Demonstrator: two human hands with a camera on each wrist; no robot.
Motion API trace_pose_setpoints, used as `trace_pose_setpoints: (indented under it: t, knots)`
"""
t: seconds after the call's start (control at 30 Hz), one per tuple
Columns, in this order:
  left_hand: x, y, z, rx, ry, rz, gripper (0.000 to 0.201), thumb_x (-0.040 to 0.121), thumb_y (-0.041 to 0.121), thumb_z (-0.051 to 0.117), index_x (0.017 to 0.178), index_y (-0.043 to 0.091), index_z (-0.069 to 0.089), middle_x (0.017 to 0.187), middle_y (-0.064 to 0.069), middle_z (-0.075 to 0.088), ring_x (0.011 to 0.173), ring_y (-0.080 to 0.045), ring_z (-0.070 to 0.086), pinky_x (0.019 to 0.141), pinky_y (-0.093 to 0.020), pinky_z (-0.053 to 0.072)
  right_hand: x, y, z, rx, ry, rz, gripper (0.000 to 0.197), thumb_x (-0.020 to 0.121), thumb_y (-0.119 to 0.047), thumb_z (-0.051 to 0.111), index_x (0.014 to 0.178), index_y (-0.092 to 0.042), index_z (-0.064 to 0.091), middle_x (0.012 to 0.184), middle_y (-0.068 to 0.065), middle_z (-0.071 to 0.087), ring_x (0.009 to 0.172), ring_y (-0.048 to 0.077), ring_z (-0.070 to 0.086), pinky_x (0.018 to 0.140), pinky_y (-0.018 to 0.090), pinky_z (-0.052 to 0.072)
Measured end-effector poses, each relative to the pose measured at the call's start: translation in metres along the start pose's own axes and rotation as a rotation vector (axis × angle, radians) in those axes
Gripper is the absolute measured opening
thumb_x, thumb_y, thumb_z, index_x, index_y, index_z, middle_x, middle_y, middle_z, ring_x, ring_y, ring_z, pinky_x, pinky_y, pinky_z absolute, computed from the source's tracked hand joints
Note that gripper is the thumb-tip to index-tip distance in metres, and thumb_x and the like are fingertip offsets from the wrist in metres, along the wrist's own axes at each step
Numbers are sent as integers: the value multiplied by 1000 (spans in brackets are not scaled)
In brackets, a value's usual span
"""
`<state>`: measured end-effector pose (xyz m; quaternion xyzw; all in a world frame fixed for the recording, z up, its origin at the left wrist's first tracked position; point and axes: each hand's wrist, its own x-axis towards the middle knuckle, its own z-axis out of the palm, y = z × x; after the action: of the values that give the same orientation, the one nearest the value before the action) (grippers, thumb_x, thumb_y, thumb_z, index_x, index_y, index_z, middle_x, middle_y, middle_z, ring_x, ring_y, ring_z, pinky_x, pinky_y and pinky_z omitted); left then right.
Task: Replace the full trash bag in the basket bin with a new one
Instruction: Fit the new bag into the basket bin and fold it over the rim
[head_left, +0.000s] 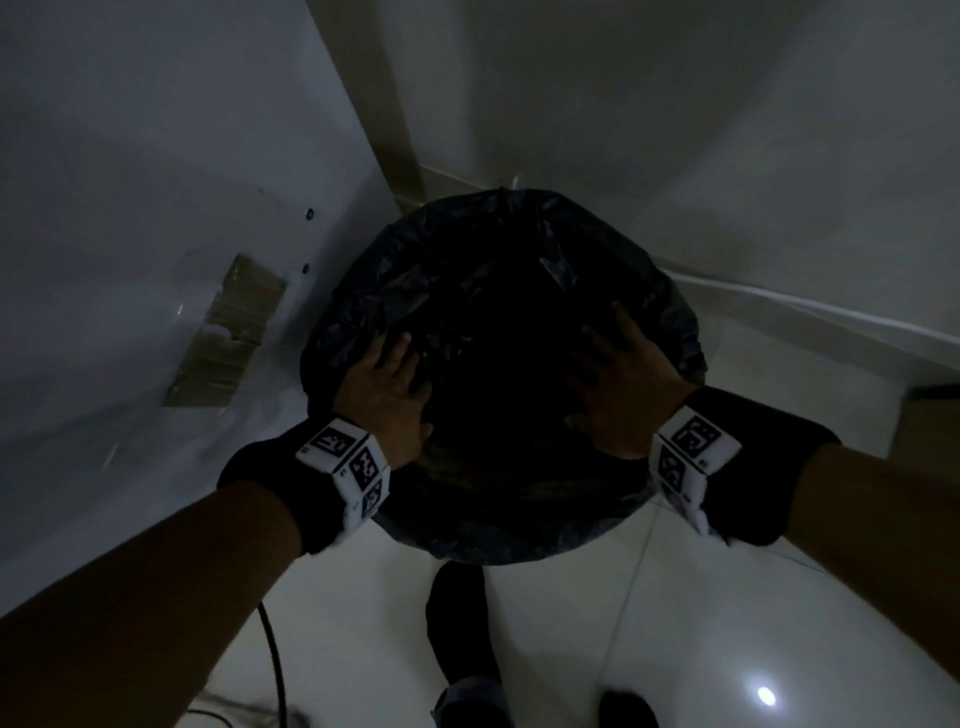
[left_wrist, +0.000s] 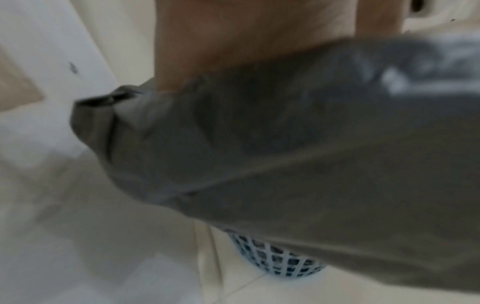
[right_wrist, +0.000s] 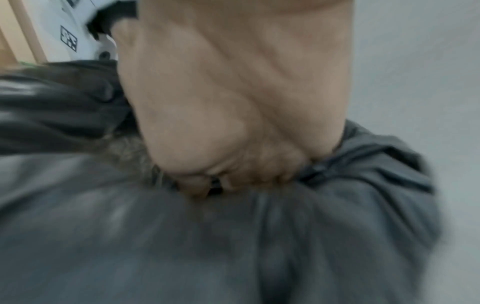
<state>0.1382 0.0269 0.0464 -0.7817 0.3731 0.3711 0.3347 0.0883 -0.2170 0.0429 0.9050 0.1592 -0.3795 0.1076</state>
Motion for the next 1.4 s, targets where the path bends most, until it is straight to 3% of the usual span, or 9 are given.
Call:
trace_pose_setpoints:
  t: [0.1,0.23,0.37,0.6,0.77,0.93,1.1,1.23,1.4]
  knots:
    - [-9,-2,-1,-85,156,9,56,98,46,29,147,20,31,158,-10,17,147,-31,1,119,-47,-3,-13,3,3,-77,-18,-162,50,106,-17,25,141,18,22,155,28,18,147,36,4,116,35,-22]
    - [-25,0,1,-380,699,112,34,89,25,47,115,14,66,132,-12,57,136,-35,38,115,-52,24,-40,-4,-23,-28,203,4,56,97,-41,24,143,-16,44,152,11,38,145,39,20,112,68,1]
    - [-50,9,13,-616,881,-119,39,86,25,49,123,14,58,148,-15,38,142,-38,22,112,-57,22,-68,-2,-16,370,569,184,55,90,-35,40,142,-20,44,153,11,35,142,41,25,110,62,23]
    - [-73,48,22,-1745,700,-790,73,95,41,48,151,10,11,155,-19,17,141,-36,22,114,-48,26,-89,-7,7,1488,311,546,86,95,-36,54,153,-23,-8,159,8,19,138,32,36,105,41,38]
    - [-67,53,3,-2543,334,-783,76,93,56,43,150,19,10,149,-14,34,130,-35,40,107,-54,36,-80,-17,9,1861,207,632,75,88,-34,63,148,-29,18,141,6,46,114,35,57,90,53,52]
    - [-59,29,-25,-2693,332,-616,102,62,73,61,145,21,33,138,-7,51,117,-31,53,100,-51,46,-67,-16,-8,1965,391,732,86,79,-31,68,149,-27,18,143,11,45,120,36,52,99,53,47]
    - [-44,1,-40,-2770,562,-559,46,95,47,48,126,14,56,109,-3,62,104,-25,58,98,-41,48,-45,-23,-30,2022,307,765,88,87,-29,64,151,-23,5,147,10,38,122,35,50,97,50,49]
    - [-41,-8,-24,-2589,466,-677,94,66,76,53,142,21,40,140,-6,50,123,-32,49,102,-49,43,-48,-22,-42,1948,125,703,93,89,-39,63,152,-26,-3,153,11,30,125,39,48,90,44,51]
    - [-69,6,-9,-2396,335,-564,75,88,60,48,150,26,22,154,-4,28,134,-33,37,100,-45,41,-93,-20,-33,1475,171,567,82,94,-38,56,154,-28,0,146,15,43,115,41,54,93,47,49]
